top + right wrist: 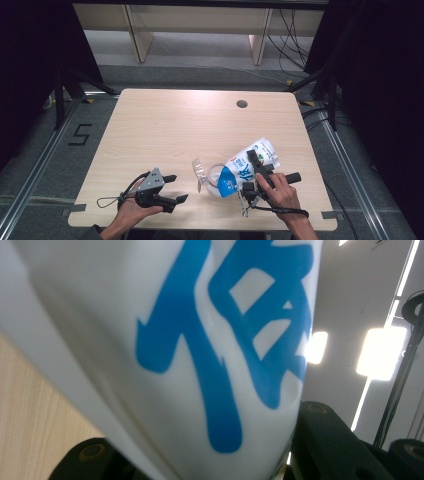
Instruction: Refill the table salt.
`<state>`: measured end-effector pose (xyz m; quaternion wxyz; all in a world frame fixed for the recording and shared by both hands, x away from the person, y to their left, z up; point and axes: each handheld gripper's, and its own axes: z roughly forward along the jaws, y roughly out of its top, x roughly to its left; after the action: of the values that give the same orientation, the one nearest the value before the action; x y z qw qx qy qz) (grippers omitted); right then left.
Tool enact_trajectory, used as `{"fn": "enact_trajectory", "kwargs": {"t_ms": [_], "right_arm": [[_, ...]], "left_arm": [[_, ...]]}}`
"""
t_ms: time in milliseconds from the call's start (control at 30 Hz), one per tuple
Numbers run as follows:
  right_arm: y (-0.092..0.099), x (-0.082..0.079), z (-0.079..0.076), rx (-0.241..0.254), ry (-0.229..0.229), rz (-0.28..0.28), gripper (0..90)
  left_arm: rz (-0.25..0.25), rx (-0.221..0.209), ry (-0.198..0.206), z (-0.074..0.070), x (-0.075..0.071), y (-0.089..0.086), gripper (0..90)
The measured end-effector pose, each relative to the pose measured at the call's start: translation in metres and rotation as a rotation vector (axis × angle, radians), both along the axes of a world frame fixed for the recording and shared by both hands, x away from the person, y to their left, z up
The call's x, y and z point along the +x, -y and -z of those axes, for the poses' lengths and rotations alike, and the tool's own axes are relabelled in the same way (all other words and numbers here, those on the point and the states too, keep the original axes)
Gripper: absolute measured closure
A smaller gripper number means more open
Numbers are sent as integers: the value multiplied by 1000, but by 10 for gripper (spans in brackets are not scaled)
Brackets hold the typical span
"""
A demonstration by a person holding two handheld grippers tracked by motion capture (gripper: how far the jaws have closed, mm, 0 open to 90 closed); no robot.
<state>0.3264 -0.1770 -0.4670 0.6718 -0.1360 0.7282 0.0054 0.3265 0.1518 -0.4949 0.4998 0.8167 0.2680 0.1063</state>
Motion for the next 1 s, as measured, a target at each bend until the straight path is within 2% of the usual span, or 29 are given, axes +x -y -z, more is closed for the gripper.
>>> {"fn": "enact_trajectory", "kwargs": {"t_ms": [633,867,900,1000], "right_arm": [[-1,1,-3,-17,3,-3,714],[0,0,-3,-14,-12,16,715],[-1,0,-4,-27,-5,12,716],[0,1,-4,-26,0,3,717]], "left_arm": [[0,0,0,0,0,0,212],[0,0,-1,0,0,0,211],[0,0,0,0,0,0,211],[0,0,-1,0,0,0,212]]}}
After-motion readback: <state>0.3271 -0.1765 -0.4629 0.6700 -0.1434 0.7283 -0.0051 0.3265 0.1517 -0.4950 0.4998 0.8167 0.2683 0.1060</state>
